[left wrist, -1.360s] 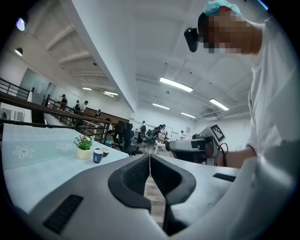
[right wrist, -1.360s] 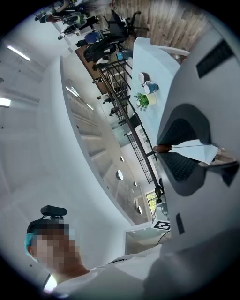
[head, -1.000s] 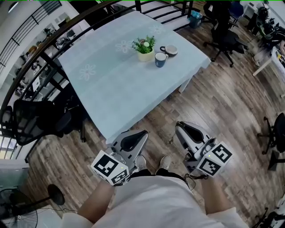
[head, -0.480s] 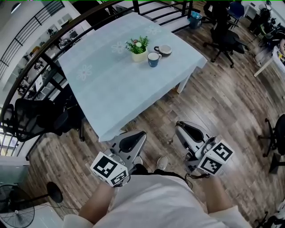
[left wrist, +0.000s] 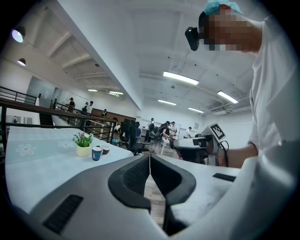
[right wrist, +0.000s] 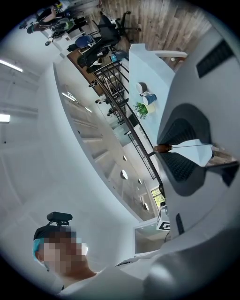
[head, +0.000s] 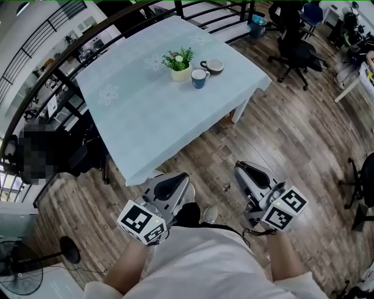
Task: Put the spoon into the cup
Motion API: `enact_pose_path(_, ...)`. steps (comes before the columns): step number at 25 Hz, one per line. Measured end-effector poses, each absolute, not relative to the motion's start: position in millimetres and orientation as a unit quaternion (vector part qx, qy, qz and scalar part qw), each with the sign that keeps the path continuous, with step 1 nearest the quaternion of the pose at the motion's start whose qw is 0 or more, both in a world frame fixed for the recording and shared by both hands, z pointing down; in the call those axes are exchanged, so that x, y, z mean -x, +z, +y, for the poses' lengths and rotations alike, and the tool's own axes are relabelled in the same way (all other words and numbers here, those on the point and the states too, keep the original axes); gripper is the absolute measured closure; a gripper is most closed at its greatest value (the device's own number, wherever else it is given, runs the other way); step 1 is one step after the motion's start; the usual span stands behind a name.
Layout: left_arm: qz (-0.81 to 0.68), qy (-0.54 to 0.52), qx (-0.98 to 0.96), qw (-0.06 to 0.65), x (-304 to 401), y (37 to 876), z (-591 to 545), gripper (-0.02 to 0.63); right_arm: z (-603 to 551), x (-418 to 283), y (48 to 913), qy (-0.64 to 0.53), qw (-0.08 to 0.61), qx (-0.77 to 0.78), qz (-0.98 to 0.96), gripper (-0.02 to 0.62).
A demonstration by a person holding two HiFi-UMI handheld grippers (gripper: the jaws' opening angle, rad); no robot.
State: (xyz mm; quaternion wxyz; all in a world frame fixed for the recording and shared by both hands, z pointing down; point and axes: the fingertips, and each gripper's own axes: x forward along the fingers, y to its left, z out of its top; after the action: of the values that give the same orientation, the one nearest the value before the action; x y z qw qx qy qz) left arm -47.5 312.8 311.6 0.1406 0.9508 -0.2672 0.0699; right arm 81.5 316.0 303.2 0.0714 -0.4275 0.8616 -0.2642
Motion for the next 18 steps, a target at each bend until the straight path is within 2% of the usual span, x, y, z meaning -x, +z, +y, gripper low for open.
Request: enact_pose_path(18,-0.260,0.060,-0.952,0.148,45,329,162,0.578,174,-90,332,-0.267,0.044,0.449,0.852,0.535)
